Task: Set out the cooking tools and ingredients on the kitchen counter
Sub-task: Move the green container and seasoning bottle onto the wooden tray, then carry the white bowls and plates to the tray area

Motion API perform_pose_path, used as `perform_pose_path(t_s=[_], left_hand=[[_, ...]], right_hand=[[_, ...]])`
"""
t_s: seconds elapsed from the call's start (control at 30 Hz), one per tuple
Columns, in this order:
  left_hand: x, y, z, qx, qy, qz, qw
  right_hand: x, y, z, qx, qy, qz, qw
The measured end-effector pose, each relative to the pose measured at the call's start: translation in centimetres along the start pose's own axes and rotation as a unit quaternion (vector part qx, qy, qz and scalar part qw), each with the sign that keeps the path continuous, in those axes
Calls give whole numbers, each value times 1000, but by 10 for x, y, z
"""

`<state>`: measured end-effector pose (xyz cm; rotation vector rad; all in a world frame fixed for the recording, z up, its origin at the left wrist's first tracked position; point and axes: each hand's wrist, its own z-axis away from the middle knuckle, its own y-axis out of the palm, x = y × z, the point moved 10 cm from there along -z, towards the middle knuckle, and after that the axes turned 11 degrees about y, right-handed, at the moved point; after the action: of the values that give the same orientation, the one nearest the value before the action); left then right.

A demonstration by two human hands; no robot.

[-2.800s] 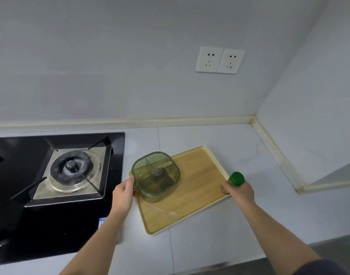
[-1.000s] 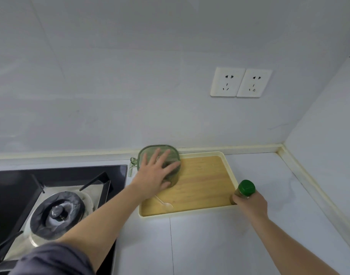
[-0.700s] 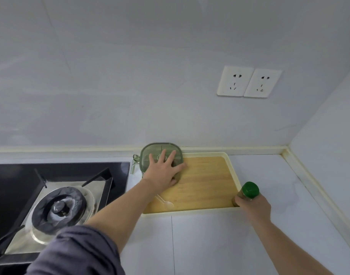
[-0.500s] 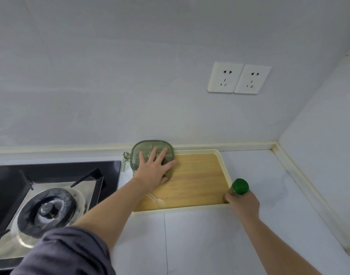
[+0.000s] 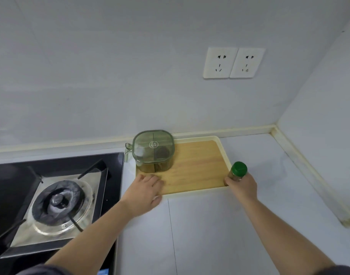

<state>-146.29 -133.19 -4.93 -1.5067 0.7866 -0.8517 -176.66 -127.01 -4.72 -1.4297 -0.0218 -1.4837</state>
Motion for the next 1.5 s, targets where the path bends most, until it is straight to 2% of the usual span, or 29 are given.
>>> perform_pose_path(t_s=[0.07, 0.17, 0.43, 0.63, 0.77, 0.97, 1.1, 1.17, 1.27, 1.37, 1.5], left_hand=[[10, 22, 7, 87, -35, -11, 995], [9, 31, 10, 138, -54, -11, 989], [-4, 16, 12, 40, -61, -47, 996], [0, 27, 15, 70, -84, -54, 993], [-2, 29, 18, 98, -101, -36, 989], [-3, 20, 24, 89, -147, -6, 985], [-14, 4, 45, 9, -153, 67, 986], [-20, -9, 64, -24, -166, 83, 982], [-27, -31, 96, -80, -209, 135, 965], [-35, -49, 141, -142, -256, 208, 933], [-49, -75, 210, -196, -300, 288, 888]], right_hand=[[-4, 3, 0, 2, 7, -1, 1000], [-13, 5, 1, -2, 12, 18, 1000], [-34, -1, 7, 6, 31, 37, 999], [-8, 3, 2, 15, -3, 25, 1000], [-9, 1, -3, 3, 8, 34, 999], [-32, 7, -9, 5, 61, 71, 996], [-44, 5, 23, -28, 59, 79, 995], [-43, 15, 55, -20, 39, 91, 995], [-34, 42, 110, 42, -12, 62, 997], [-12, 69, 171, 115, -60, 2, 992], [14, 93, 247, 170, -97, -60, 979]])
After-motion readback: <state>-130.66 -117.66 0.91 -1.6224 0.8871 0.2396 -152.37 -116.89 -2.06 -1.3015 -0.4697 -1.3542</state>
